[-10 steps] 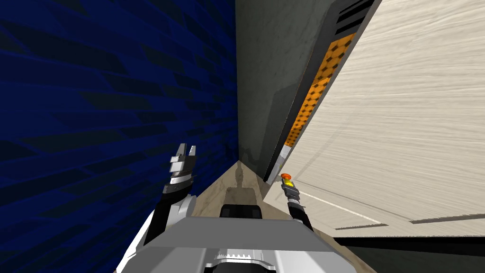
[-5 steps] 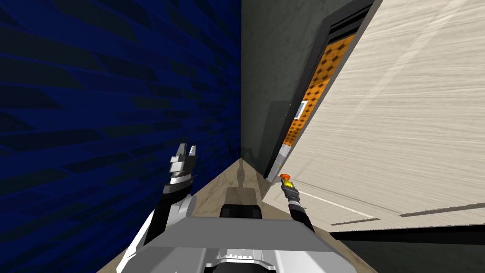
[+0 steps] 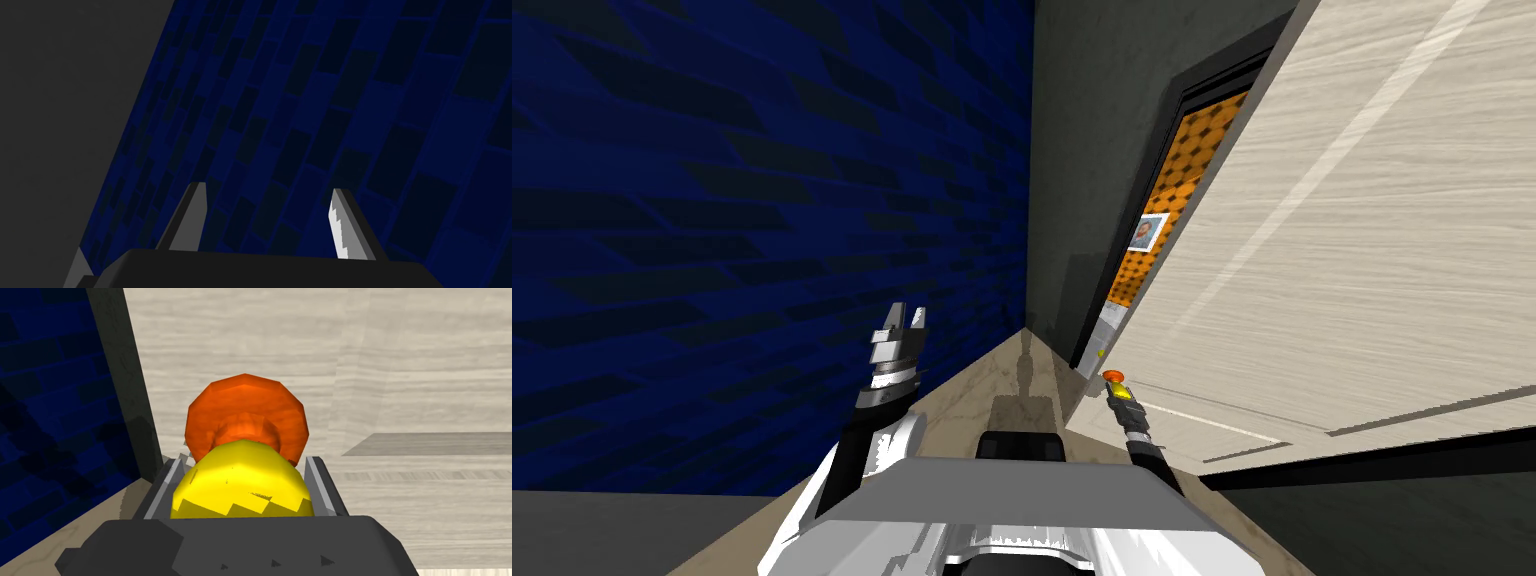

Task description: Pull the door open

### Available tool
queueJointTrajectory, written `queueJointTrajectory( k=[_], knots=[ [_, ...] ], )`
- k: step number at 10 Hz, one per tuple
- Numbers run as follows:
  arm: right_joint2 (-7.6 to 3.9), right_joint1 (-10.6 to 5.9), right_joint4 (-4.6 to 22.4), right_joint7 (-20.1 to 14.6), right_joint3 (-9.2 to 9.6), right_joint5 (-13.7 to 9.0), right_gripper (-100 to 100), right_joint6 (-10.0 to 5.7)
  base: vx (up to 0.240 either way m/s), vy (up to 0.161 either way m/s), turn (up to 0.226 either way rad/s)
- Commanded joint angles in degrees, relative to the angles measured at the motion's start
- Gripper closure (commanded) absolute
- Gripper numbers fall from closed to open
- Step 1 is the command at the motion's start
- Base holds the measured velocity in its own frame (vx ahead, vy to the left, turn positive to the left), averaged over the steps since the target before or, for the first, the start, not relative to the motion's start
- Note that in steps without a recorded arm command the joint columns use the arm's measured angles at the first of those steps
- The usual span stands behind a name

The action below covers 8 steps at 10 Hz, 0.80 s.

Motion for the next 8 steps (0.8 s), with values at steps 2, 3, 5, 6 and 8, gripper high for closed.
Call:
queueJointTrajectory(
  k=[2,3,5,6,8],
  knots=[
    [-0.45,0.22,0.1,-0.7,0.68,0.3,100,-0.49,-0.180,-0.022,0.069],
    [-1.21,0.82,0.4,-1.9,1.71,0.9,100,-1.61,-0.164,-0.030,0.123],
    [-2.16,1.38,0.6,-3.1,2.69,1.4,100,-2.94,-0.239,-0.031,0.137],
    [-2.69,1.69,0.8,-3.7,3.23,1.6,100,-3.69,-0.222,-0.032,0.122],
    [-3.76,2.32,1.1,-5.1,4.33,2.2,100,-5.19,-0.199,-0.027,0.125]
  ],
)
